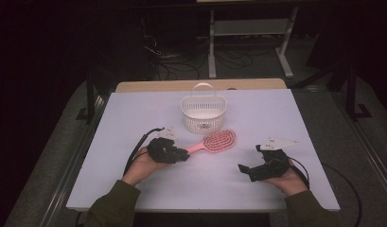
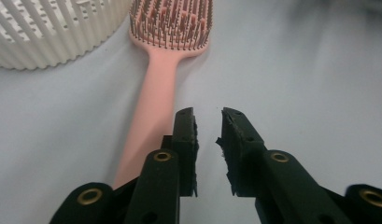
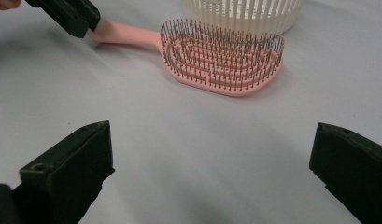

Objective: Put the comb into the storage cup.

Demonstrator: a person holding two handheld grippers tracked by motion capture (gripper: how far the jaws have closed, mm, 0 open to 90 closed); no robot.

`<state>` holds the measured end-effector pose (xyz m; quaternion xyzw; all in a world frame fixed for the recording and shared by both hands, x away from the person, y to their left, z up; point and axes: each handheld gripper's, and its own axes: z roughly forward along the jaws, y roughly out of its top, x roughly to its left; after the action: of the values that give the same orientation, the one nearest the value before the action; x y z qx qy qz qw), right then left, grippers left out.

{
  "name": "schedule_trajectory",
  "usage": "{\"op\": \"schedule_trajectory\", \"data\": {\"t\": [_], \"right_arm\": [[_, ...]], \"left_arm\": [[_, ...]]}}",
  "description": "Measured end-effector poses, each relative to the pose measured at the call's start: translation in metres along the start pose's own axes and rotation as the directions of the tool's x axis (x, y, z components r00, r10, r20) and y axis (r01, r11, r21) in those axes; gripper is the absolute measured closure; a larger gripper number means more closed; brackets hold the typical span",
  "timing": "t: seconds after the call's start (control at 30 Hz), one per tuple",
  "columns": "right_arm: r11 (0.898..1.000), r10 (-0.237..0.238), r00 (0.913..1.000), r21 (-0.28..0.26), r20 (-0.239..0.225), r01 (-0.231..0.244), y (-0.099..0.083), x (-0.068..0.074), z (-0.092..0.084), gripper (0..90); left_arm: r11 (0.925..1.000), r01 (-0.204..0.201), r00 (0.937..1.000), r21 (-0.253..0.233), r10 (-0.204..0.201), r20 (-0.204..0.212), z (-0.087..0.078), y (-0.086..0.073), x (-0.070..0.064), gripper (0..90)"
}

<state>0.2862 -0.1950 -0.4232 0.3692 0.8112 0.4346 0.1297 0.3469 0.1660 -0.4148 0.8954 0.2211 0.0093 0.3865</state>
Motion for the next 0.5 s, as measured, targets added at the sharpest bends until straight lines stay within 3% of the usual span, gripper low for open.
{"op": "schedule_trajectory", "data": {"t": [0.5], "right_arm": [[1.0, -0.006, 1.0, 0.011, 0.007, 0.006, 0.0, 0.002, 0.002, 0.0]], "left_arm": [[0.9974, 0.033, 0.9989, -0.064, -0.035, -0.031, -0.041, -0.022, 0.003, 58.3]]}}
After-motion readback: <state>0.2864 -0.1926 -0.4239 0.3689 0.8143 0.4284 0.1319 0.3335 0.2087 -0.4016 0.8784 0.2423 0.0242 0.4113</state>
